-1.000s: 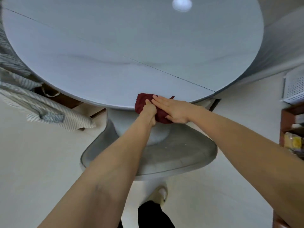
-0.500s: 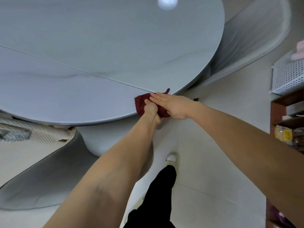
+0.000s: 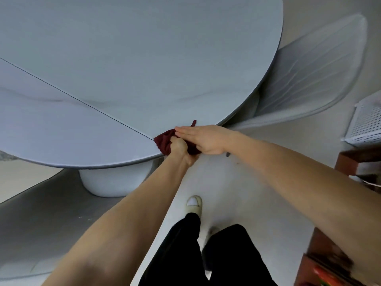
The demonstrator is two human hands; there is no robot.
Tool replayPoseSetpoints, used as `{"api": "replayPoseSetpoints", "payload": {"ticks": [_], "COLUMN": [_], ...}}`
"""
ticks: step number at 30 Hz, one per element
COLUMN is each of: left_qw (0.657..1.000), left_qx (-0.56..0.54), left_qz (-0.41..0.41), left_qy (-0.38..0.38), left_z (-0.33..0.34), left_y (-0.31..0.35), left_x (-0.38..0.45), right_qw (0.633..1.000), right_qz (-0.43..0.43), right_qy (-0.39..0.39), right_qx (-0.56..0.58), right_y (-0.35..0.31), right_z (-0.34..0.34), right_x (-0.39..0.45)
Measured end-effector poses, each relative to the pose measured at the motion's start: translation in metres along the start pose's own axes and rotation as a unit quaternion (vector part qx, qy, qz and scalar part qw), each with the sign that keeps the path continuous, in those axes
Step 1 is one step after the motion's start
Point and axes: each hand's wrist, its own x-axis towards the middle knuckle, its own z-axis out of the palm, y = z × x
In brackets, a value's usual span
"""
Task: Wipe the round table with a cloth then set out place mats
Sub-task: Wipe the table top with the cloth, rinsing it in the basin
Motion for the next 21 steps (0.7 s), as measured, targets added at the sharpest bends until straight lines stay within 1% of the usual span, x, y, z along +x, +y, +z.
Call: {"api": "replayPoseSetpoints", "payload": {"ticks": [1, 5, 8, 9, 13, 16, 17, 18, 20, 21], "left_qw": [1.000, 1.000, 1.000, 0.999, 0.997, 1.000, 1.000, 1.000, 1.000, 0.999], "left_qx": [-0.006, -0.002, -0.028, -0.041, -0.076, -0.026, -0.011, 0.002, 0.020, 0.037], "left_qz": [-0.012, 0.006, -0.007, -0.013, -0.016, -0.005, -0.004, 0.000, -0.007, -0.007], "left_qy": [-0.001, 0.002, 0.006, -0.003, 0.019, 0.010, 0.001, 0.003, 0.014, 0.013], "left_z": [0.009, 0.057, 0.092, 0.107, 0.186, 0.236, 0.257, 0.265, 0.279, 0.280], "left_y": [-0.006, -0.043, -0.059, -0.066, -0.095, -0.112, -0.122, -0.126, -0.137, -0.143], "left_x": [0.006, 0.012, 0.031, 0.039, 0.059, 0.066, 0.070, 0.073, 0.078, 0.076], "right_qw": [1.000, 0.998, 0.998, 0.998, 0.995, 0.996, 0.996, 0.996, 0.996, 0.994], "right_qz": [0.002, -0.001, -0.011, -0.014, -0.015, 0.010, 0.015, 0.016, 0.019, 0.029], "right_qy": [-0.006, -0.044, -0.049, -0.050, -0.071, -0.063, -0.072, -0.080, -0.091, -0.098], "right_qx": [-0.012, -0.037, -0.040, -0.045, -0.066, -0.060, -0.059, -0.049, -0.011, 0.031], "right_y": [0.012, 0.064, 0.106, 0.123, 0.202, 0.253, 0.275, 0.285, 0.312, 0.321], "right_z": [-0.004, -0.021, -0.037, -0.044, -0.070, -0.085, -0.096, -0.100, -0.110, -0.112], "right_x": [-0.008, -0.033, -0.041, -0.044, -0.062, -0.073, -0.081, -0.086, -0.096, -0.100]}}
